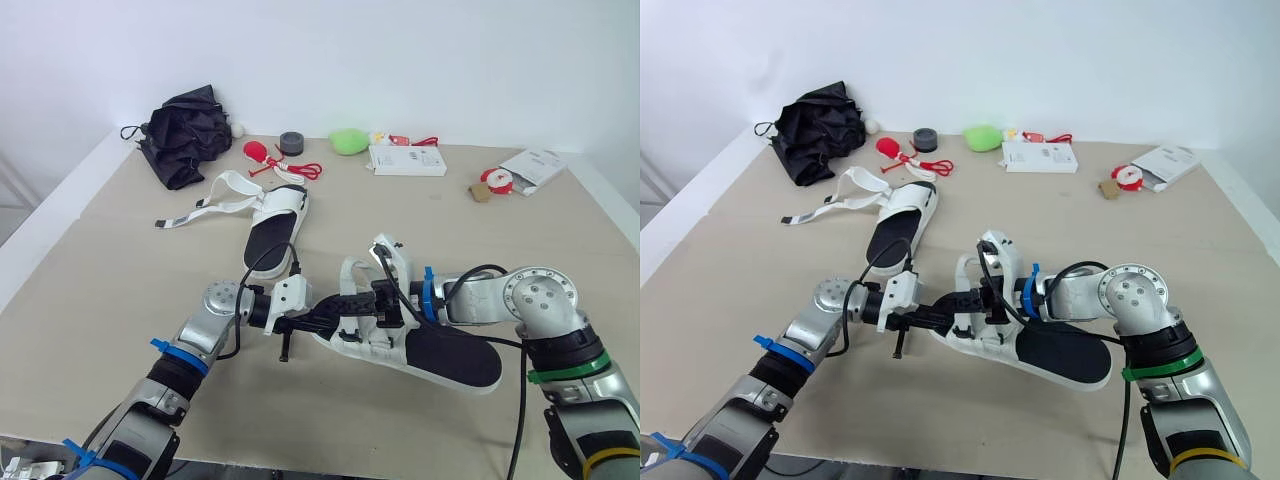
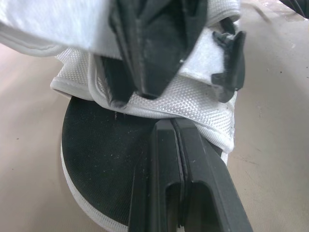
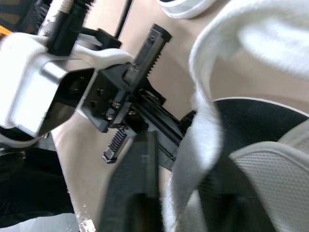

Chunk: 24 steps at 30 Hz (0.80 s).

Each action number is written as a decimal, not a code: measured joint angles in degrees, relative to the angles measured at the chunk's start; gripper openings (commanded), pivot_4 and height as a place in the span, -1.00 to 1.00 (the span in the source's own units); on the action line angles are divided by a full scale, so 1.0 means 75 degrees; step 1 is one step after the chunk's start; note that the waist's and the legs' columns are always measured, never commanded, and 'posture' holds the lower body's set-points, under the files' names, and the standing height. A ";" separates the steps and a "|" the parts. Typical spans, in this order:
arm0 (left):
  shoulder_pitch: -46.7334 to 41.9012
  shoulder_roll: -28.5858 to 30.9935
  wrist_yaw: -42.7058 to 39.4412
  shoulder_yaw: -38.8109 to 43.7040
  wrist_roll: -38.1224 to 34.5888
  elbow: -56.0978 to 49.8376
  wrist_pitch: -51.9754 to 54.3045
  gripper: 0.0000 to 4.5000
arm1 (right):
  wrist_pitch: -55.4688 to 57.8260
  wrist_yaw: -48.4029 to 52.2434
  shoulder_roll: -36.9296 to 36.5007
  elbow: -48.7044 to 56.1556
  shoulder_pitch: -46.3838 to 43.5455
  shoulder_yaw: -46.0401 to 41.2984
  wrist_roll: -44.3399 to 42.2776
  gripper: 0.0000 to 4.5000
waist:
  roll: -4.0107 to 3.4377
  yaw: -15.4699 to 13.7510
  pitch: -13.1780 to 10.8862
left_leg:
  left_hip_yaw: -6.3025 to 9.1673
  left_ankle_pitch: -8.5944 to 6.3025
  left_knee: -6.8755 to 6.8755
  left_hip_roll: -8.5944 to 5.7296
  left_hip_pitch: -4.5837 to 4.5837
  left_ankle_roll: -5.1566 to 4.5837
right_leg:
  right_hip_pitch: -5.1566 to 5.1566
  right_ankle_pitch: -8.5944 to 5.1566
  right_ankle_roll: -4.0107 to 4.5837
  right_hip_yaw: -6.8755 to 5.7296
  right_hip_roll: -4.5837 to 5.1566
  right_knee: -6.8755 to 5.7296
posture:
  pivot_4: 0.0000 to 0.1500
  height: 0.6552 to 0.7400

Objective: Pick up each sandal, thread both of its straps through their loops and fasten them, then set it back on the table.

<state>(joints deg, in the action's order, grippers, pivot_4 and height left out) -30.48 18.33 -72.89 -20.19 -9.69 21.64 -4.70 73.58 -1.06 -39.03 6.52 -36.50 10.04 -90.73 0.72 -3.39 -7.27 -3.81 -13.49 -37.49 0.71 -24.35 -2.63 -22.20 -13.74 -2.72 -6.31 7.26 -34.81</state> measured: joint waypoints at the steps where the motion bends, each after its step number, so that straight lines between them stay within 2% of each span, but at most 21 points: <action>1: 0.0000 0.0000 0.0005 0.0000 0.0000 0.0000 0.0001 -1.00 | 0.0043 0.0049 0.0005 0.0076 0.0001 -0.0038 0.0008 -0.95 | 0.0000 0.0000 0.0001 | 0.0001 0.0000 0.0000 0.0000 0.0000 0.0000 | 0.0000 0.0000 0.0000 0.0000 0.0000 0.0000 | 1.00 1.00; 20: 0.0002 -0.0059 -0.0023 -0.0007 0.0000 0.0000 0.0002 -1.00 | 0.0600 0.0488 -0.0014 0.0909 0.0320 -0.0145 0.0495 -0.95 | 0.0003 -0.0021 0.0003 | 0.0001 -0.0002 0.0000 -0.0001 -0.0013 -0.0002 | 0.0001 0.0004 -0.0007 -0.0006 0.0004 0.0022 | 1.00 1.00; 22: 0.0002 -0.0073 -0.0031 -0.0009 0.0000 0.0000 0.0001 -1.00 | 0.0623 0.0890 -0.0085 0.1317 0.0389 -0.0129 0.0622 -0.95 | 0.0000 -0.0030 0.0004 | 0.0003 -0.0004 0.0000 -0.0002 -0.0017 -0.0005 | 0.0001 0.0003 -0.0008 -0.0010 0.0004 0.0027 | 1.00 1.00; 24: 0.0002 -0.0076 -0.0037 -0.0010 -0.0001 0.0000 0.0001 -1.00 | 0.0644 0.1160 -0.0160 0.1661 0.0450 -0.0029 0.0804 -0.67 | 0.0002 -0.0033 0.0004 | 0.0004 -0.0006 0.0000 -0.0002 -0.0018 -0.0006 | 0.0001 0.0003 -0.0009 -0.0011 0.0004 0.0029 | 1.00 1.00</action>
<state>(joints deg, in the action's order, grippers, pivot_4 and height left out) -30.47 17.76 -73.17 -20.26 -9.70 21.64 -4.69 78.41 7.64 -40.23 18.98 -33.13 9.82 -84.70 0.73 -3.63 -7.24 -3.78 -13.53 -37.49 0.69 -24.48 -2.67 -22.19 -13.71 -2.79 -6.40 7.29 -34.59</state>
